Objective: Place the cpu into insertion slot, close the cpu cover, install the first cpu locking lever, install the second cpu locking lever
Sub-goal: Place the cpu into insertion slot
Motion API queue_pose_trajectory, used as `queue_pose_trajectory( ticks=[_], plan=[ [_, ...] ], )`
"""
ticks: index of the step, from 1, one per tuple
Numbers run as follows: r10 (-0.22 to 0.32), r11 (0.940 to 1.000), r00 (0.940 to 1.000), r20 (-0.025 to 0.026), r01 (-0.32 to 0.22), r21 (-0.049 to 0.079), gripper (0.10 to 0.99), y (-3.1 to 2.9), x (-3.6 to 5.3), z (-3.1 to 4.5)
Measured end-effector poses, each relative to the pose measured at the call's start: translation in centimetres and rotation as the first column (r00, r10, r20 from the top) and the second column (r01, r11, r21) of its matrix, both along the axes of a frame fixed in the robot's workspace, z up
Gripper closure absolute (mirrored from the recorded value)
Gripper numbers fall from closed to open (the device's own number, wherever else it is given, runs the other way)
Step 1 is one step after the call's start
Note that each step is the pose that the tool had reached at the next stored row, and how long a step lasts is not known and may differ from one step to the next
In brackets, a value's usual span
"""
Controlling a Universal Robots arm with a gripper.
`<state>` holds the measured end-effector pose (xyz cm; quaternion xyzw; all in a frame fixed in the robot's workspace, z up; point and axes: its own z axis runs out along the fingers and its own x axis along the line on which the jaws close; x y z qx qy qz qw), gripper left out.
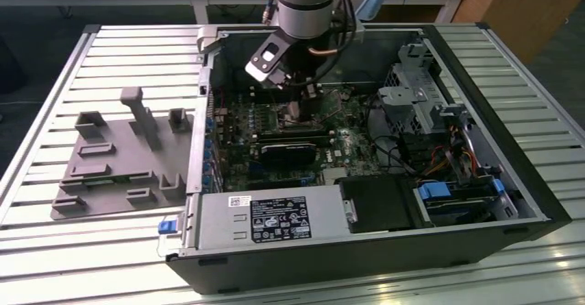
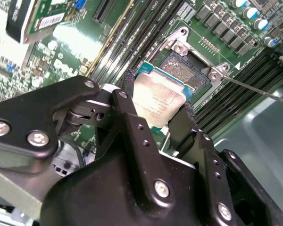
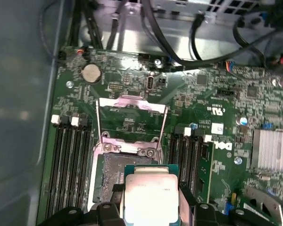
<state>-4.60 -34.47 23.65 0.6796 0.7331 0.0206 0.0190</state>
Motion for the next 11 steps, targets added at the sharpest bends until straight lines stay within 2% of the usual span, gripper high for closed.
queue_pose_trajectory(
  ticks=[2,7,9,11],
  plan=[
    [-0.010,0.9999,0.9999,0.0031,0.010,0.000,0.549,0.02,-0.15,-0.18],
    [-0.038,0.9993,0.9992,0.0146,0.038,0.000,0.549,0.20,-0.57,-0.48],
    [-0.051,0.9987,0.9985,0.0171,0.051,0.000,0.549,0.25,-0.67,-0.56],
    [-0.057,0.9984,0.9982,0.0175,0.057,0.000,0.549,0.34,-0.68,-0.59]
  ],
)
